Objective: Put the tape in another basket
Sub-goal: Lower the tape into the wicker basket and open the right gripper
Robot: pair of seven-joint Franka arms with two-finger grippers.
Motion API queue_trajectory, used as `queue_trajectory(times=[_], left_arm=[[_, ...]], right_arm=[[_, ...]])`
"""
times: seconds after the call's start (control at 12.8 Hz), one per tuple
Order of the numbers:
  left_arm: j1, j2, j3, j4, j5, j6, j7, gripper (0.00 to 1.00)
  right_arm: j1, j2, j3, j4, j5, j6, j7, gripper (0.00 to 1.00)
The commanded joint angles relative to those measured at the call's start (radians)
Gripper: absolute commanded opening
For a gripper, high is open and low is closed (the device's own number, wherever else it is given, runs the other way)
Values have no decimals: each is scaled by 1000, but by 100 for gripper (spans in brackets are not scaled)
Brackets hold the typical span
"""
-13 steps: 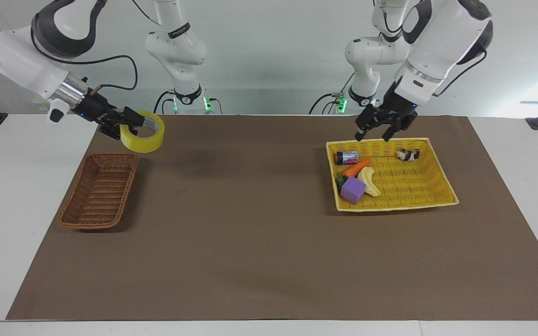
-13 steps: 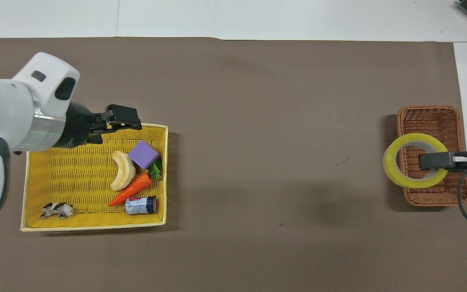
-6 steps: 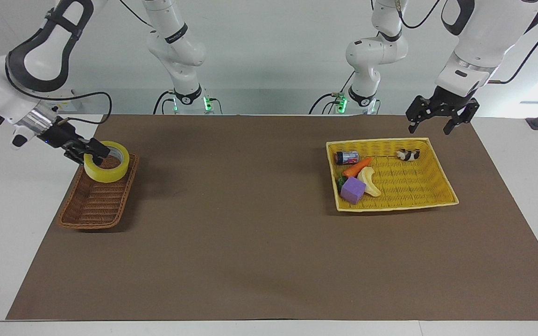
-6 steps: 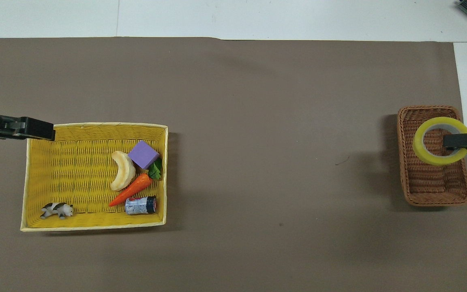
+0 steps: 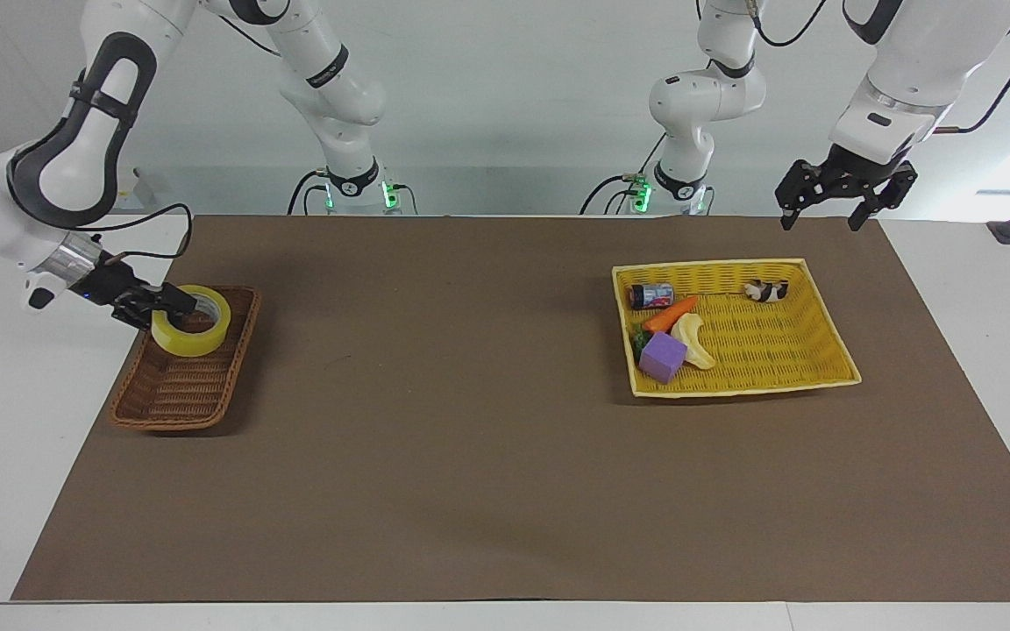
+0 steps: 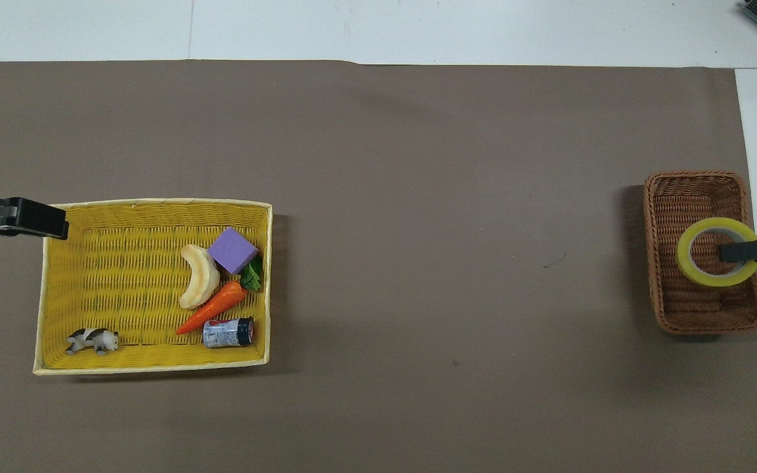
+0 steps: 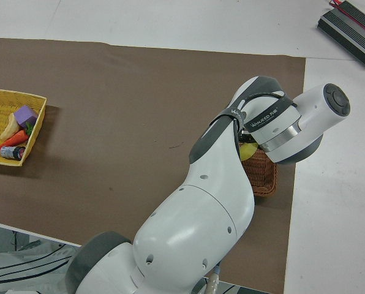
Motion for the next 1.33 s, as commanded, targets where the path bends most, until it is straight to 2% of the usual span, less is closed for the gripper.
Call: queue_trajectory(times=[0.0,0.23,0.39,0.47,0.55,0.63,0.78,1.09,1.25], left_arm=[[14,11,-10,25,19,-25,8,100],[16,11,-12,25,19,-25,8,100],[2,11,-1,24,22,-29,11,100],[-26,11,66,22,21,-21,11,100],[-97,13,144,24,16,-12,8,100],[-154,13,195,22,18,13,11,100],[-190,13,211,24,18,28,11,100],[-175,11,211,24,12,16,9,100],[-155,11,211,24,12,14,9,100]], right_arm=[[-7,27,10,27,-53,22,-23,7],[-7,44,9,24,-90,77,-26,51],[-5,44,10,24,-88,79,-29,93],[-5,44,10,24,-87,79,-29,96],[-4,44,10,24,-84,79,-28,100],[-4,44,10,24,-75,73,-29,100],[-10,44,10,43,-59,54,-31,100],[11,20,27,117,-59,60,-13,100],[66,-6,29,148,-74,71,16,100]])
